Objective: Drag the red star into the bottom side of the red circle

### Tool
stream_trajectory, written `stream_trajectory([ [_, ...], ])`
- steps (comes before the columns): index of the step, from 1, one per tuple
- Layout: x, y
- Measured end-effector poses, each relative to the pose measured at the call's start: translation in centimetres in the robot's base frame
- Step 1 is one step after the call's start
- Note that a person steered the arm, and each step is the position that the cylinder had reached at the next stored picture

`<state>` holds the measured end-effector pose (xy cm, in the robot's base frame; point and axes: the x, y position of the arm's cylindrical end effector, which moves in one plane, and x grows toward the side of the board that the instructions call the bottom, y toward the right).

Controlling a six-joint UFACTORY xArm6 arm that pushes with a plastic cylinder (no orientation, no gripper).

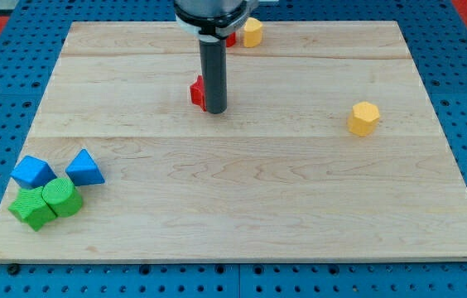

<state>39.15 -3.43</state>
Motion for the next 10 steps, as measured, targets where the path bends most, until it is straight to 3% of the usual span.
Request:
stream_trajectory([
  [3,-5.5,-1.0],
  [4,-4.1,-1.2],
  [5,-3.5,-5.3],
  [7,-9.8,-4.7],
  [8,-10.7,-3.8],
  [10,-6.4,-5.2],
])
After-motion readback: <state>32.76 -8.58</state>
